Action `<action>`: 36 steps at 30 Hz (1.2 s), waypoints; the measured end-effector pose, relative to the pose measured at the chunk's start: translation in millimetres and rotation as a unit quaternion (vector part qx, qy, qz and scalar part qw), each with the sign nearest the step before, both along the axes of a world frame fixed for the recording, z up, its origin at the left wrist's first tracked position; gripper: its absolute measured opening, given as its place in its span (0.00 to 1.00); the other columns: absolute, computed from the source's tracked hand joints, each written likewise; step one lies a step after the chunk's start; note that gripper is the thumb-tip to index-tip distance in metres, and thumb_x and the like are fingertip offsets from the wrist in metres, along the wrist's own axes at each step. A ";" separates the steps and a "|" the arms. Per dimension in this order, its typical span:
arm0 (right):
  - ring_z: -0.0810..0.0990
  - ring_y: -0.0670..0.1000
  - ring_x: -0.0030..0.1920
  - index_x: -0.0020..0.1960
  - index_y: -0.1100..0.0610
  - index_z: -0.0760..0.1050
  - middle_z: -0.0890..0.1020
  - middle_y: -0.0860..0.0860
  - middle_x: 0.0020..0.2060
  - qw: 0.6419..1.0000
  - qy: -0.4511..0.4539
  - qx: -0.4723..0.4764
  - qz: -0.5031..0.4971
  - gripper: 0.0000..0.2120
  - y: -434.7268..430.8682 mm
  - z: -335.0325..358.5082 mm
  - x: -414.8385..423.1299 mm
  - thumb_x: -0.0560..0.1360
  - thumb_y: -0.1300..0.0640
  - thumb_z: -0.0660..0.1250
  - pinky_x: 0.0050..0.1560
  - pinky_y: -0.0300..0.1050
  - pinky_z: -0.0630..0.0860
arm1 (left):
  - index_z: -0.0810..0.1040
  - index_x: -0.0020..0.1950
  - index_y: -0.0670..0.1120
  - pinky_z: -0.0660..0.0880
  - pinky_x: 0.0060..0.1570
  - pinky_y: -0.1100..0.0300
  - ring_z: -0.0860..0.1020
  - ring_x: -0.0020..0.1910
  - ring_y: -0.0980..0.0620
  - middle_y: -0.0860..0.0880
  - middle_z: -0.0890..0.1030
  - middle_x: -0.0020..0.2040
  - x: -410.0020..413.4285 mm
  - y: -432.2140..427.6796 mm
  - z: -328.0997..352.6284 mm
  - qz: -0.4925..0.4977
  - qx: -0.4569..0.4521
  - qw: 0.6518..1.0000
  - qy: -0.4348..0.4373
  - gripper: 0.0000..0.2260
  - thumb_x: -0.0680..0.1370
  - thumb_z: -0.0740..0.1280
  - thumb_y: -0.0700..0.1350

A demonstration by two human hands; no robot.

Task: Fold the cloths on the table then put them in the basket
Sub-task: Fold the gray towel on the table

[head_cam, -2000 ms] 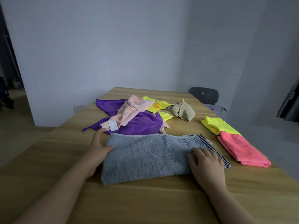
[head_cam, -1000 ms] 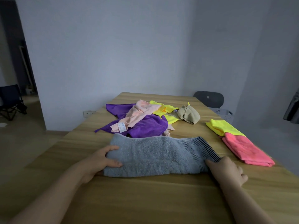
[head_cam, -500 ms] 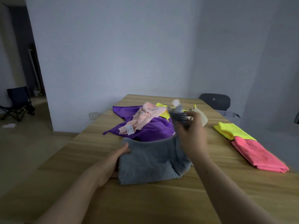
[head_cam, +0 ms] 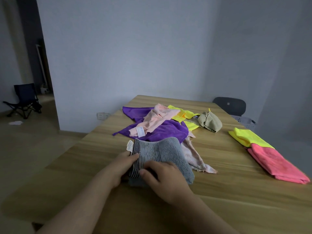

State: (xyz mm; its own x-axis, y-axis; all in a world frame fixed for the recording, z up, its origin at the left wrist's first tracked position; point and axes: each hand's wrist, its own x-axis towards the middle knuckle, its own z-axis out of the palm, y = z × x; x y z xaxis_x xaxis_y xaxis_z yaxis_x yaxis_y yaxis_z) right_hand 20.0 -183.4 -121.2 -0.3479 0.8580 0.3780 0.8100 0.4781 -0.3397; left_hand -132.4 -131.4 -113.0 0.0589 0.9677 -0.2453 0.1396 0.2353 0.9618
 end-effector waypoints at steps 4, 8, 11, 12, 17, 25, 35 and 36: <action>0.68 0.43 0.65 0.60 0.45 0.72 0.76 0.40 0.60 0.990 -0.080 0.024 -0.116 0.20 7.7 -10.0 26.4 0.79 0.39 0.48 0.66 0.42 0.54 | 0.75 0.52 0.44 0.73 0.52 0.53 0.77 0.53 0.44 0.42 0.79 0.53 7.0 1.6 -4.6 0.021 0.027 0.999 0.009 0.05 0.81 0.60 0.42; 0.58 0.42 0.72 0.68 0.43 0.67 0.69 0.37 0.68 0.986 -0.087 0.034 -0.138 0.23 4.5 -24.0 34.1 0.78 0.38 0.47 0.70 0.43 0.48 | 0.74 0.53 0.44 0.73 0.47 0.56 0.76 0.50 0.46 0.42 0.79 0.54 13.2 -0.5 -6.6 0.046 0.049 0.998 0.017 0.05 0.80 0.60 0.41; 0.58 0.43 0.73 0.68 0.43 0.68 0.70 0.38 0.68 0.991 -0.024 0.028 -0.130 0.21 -0.9 -22.9 42.9 0.78 0.39 0.51 0.70 0.43 0.50 | 0.74 0.55 0.43 0.72 0.44 0.57 0.76 0.49 0.47 0.42 0.79 0.56 13.2 -1.4 -0.7 0.043 0.058 0.997 0.004 0.06 0.80 0.60 0.40; 0.60 0.44 0.72 0.67 0.44 0.69 0.71 0.40 0.67 0.990 0.016 0.026 -0.135 0.19 -4.1 -20.3 49.8 0.78 0.41 0.54 0.69 0.42 0.53 | 0.74 0.58 0.43 0.72 0.44 0.57 0.76 0.50 0.47 0.42 0.79 0.57 14.7 -0.6 4.9 0.040 0.067 0.997 0.008 0.08 0.80 0.60 0.39; 0.74 0.54 0.60 0.64 0.53 0.73 0.79 0.52 0.57 0.945 0.168 0.023 -0.281 0.16 -19.7 -14.3 104.8 0.78 0.51 0.61 0.56 0.46 0.68 | 0.71 0.66 0.48 0.71 0.61 0.50 0.76 0.58 0.47 0.46 0.79 0.61 37.2 5.2 61.4 0.018 0.251 0.964 0.084 0.18 0.77 0.64 0.39; 0.74 0.58 0.62 0.65 0.55 0.71 0.78 0.57 0.60 0.894 0.237 -0.033 -0.378 0.17 -39.9 -13.0 180.9 0.79 0.51 0.59 0.59 0.49 0.69 | 0.52 0.71 0.62 0.73 0.47 0.55 0.77 0.55 0.46 0.53 0.80 0.57 101.8 -38.9 105.2 -0.062 0.539 0.733 0.410 0.29 0.76 0.64 0.49; 0.75 0.57 0.57 0.60 0.54 0.74 0.79 0.55 0.57 0.855 0.318 -0.049 -0.408 0.14 -43.2 -10.6 189.5 0.78 0.51 0.59 0.49 0.44 0.67 | 0.77 0.60 0.54 0.70 0.44 0.61 0.77 0.50 0.54 0.54 0.81 0.54 127.4 -42.9 29.5 -0.195 0.380 0.824 0.373 0.14 0.80 0.56 0.54; 0.75 0.57 0.56 0.61 0.54 0.73 0.79 0.55 0.57 0.855 0.312 -0.077 -0.408 0.16 -39.8 -8.6 184.3 0.78 0.48 0.59 0.49 0.45 0.68 | 0.75 0.63 0.53 0.70 0.47 0.61 0.76 0.55 0.54 0.54 0.78 0.59 125.9 -34.6 26.4 -0.133 0.401 0.829 0.366 0.13 0.80 0.58 0.50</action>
State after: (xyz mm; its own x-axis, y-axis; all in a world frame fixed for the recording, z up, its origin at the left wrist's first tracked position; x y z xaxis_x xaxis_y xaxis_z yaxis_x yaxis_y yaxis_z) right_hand 204.3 -223.2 -129.8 0.6181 0.7749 0.1323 0.4904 -0.2486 -0.8353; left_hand -6.5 -166.0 -86.5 0.4160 0.8133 0.4068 0.6988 -0.5721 0.4294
